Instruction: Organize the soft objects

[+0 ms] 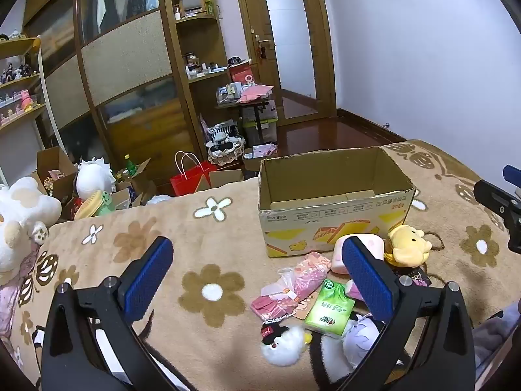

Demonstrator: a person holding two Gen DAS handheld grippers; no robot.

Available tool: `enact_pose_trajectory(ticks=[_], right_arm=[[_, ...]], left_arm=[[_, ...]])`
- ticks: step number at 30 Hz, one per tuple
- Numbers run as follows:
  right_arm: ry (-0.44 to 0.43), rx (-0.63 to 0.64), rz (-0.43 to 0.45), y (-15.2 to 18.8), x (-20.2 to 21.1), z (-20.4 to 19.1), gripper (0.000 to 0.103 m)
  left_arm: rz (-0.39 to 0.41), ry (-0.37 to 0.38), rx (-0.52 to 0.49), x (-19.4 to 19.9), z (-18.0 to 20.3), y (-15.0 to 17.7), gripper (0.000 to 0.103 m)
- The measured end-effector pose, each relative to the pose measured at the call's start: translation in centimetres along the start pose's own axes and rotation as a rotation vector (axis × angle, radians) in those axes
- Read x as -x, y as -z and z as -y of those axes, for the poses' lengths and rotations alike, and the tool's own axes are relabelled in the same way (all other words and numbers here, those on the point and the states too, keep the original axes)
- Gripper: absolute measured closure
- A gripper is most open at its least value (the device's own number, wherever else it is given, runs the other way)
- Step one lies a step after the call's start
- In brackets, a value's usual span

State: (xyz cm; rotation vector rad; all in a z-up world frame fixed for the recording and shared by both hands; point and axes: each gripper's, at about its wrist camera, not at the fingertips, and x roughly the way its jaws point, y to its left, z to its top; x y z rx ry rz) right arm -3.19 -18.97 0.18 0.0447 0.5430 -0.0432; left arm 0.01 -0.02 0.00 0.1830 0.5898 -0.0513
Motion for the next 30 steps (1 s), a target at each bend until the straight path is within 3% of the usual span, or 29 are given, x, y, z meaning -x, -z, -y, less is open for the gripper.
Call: enact_pose_trajectory(ticks=[30], right_arm=[[-0.002,0.005,0.001,0.02,0.0,-0.13,0.0]], left_arm=[[0.004,0.005,0.003,0.11,-0.04,-0.2,0.001]])
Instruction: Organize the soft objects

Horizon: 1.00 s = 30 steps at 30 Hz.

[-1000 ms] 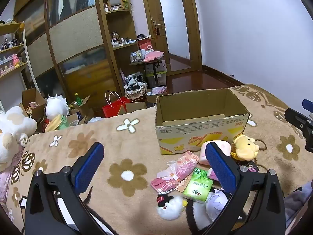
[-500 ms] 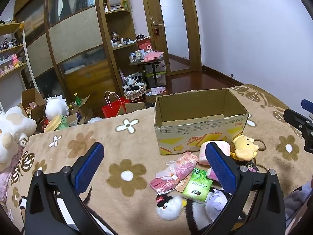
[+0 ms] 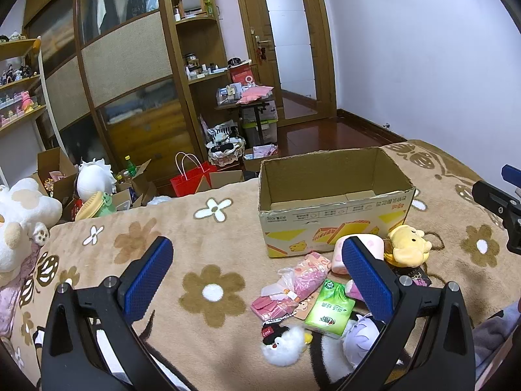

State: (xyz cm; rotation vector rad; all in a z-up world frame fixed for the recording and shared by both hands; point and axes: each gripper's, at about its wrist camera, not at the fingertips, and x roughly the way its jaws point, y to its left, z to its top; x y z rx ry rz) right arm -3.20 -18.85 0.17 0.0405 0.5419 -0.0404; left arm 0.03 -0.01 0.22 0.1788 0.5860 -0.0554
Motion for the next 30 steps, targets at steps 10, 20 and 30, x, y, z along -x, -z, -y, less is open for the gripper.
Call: enact_pose_trajectory(ticks=[10,20,30], right_arm=[[-0.002,0.001,-0.001,0.04,0.11,-0.28,0.0],[-0.002,0.002,-0.001,0.02,0.06,-0.26,0.0],[-0.006,0.004,-0.005,-0.02,-0.22,-0.61,0.0]], left_arm=[[0.001,0.0,-0.001,0.03,0.0,0.02,0.001],[0.001,-0.001,-0.001,-0.04,-0.1,-0.06,0.001],[0.008,-0.006,-0.008,0.1,-0.29,-0.24,0.001]])
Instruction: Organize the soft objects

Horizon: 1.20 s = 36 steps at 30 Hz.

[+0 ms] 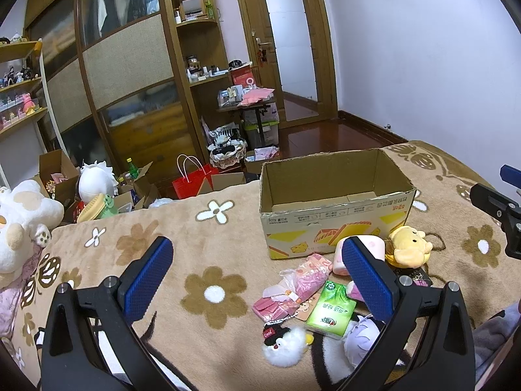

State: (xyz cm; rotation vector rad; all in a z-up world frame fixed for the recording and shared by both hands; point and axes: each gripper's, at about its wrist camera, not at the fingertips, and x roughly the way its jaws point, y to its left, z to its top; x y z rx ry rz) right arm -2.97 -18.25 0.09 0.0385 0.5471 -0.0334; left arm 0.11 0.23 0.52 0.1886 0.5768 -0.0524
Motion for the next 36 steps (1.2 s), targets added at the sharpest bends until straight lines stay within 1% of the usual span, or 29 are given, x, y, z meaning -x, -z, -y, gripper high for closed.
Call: enact_pose_trajectory(ticks=[17,36], right_arm=[[0.0,0.0,0.0,0.0,0.1,-0.1,0.0],[-0.024,0.023,-0.001,0.5,0.2,-0.9,0.0]], left_arm=[[0.001,0.0,0.001,0.1,0.1,0.1,0.001],[0.009,-0.001,0.0,0.2,0.3,0.1,0.001]])
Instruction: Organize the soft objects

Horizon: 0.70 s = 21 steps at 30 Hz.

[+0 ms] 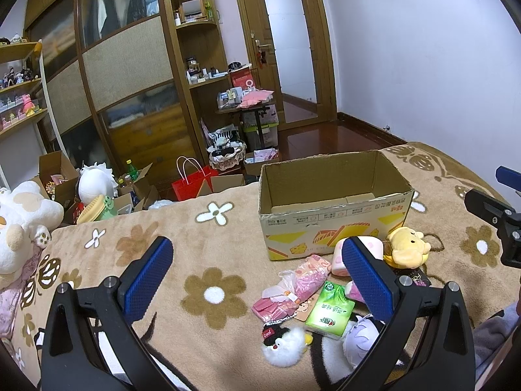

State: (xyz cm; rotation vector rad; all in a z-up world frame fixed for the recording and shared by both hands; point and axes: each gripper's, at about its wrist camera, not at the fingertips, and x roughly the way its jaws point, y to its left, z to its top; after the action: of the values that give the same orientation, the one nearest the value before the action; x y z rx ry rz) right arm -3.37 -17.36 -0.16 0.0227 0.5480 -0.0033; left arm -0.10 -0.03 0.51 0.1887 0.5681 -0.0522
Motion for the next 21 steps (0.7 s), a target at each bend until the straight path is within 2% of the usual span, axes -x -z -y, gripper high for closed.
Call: enact_pose_trajectory(ticks=[14,21], right_arm=[[0.002,0.002,-0.006,-0.05,-0.11,0.09,0.0],[0.003,0.002,-0.01,-0.08,-0.21,0.18,0.0]], left_arm=[[-0.004,-0.001,-0.002,0.1,-0.02,0.09,0.001],[-0.045,0.007,-0.003,-0.59,-0.09,0.13,0.001]])
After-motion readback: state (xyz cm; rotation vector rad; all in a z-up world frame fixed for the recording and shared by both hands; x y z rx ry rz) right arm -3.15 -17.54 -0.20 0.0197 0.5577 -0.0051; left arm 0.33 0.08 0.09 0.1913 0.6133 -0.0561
